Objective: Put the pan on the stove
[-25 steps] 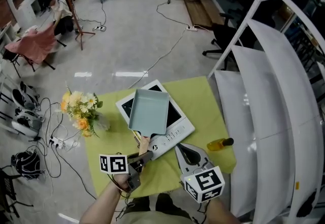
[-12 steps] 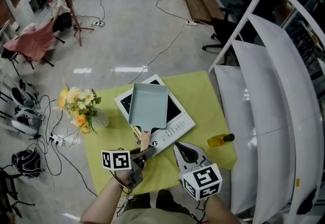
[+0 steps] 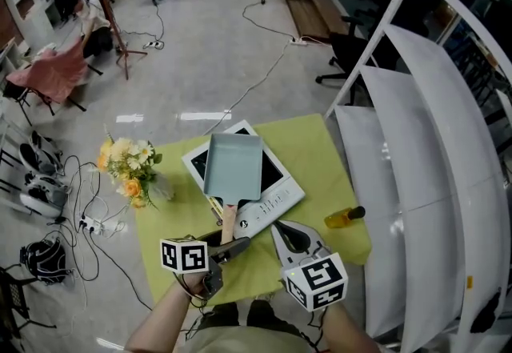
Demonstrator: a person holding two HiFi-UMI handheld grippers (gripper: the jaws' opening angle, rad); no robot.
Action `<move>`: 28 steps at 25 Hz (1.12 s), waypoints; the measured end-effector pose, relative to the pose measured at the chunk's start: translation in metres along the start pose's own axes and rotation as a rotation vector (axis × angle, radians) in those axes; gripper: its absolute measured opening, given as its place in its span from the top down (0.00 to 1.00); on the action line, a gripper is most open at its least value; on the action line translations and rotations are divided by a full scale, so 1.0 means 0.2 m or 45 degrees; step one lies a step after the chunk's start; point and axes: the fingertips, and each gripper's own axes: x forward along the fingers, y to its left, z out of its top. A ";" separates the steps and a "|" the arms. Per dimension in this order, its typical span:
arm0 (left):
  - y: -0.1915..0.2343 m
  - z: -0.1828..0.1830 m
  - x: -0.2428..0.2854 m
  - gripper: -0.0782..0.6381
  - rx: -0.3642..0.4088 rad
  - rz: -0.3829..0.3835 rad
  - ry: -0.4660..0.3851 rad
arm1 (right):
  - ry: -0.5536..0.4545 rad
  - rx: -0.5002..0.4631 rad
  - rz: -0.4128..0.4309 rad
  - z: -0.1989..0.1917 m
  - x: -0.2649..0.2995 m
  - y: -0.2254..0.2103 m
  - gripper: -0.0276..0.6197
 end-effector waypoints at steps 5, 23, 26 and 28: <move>0.03 0.05 -0.11 0.28 0.112 0.187 -0.039 | -0.010 -0.026 -0.001 0.04 -0.04 0.03 0.95; -0.53 0.40 -0.59 0.43 0.845 0.444 -0.339 | -0.200 -0.118 -0.057 0.33 -0.31 0.11 0.95; -0.66 0.44 -0.67 0.49 0.919 0.423 -0.404 | -0.249 -0.152 -0.078 0.40 -0.37 0.13 0.95; -0.75 0.46 -0.71 0.51 0.956 0.411 -0.443 | -0.280 -0.163 -0.085 0.44 -0.42 0.14 0.95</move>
